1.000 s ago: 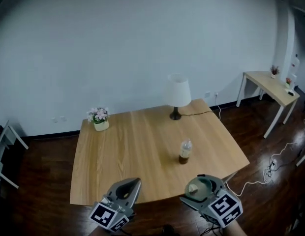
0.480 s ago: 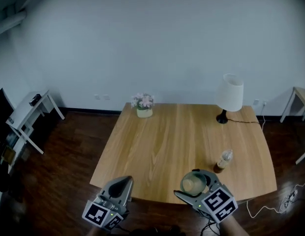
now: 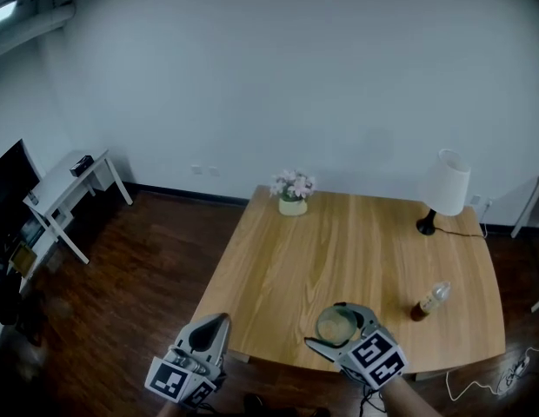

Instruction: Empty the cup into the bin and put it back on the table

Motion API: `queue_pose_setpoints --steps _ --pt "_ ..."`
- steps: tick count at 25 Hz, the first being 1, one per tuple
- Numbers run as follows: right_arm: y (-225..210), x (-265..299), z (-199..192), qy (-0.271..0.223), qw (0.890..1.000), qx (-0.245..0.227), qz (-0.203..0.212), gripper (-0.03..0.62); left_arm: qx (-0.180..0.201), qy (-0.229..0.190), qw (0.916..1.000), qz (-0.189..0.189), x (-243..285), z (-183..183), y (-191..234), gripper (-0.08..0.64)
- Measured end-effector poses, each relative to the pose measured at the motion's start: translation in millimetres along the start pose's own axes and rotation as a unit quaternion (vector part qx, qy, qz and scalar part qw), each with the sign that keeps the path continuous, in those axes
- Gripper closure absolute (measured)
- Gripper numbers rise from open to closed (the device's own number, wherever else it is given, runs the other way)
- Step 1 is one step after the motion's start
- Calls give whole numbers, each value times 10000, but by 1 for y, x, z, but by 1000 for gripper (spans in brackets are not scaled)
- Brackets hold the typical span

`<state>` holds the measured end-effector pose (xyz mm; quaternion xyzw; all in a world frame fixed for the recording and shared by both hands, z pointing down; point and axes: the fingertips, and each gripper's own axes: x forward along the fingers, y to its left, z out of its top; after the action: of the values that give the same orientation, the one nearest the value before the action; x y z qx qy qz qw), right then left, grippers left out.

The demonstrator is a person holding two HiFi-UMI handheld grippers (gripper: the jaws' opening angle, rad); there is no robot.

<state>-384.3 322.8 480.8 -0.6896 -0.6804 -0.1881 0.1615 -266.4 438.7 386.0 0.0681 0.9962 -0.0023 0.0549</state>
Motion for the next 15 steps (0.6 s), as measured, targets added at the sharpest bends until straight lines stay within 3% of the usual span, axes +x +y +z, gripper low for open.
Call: queue_pose_setpoints --steps 8,15 --pt "8 82 0 231 9991 219 -263 195 -30 103 9999 -81 -16 -10 90 555" --pt "10 116 0 195 9966 450 -657 193 -167 111 9992 -360 -18 -26 126 555"
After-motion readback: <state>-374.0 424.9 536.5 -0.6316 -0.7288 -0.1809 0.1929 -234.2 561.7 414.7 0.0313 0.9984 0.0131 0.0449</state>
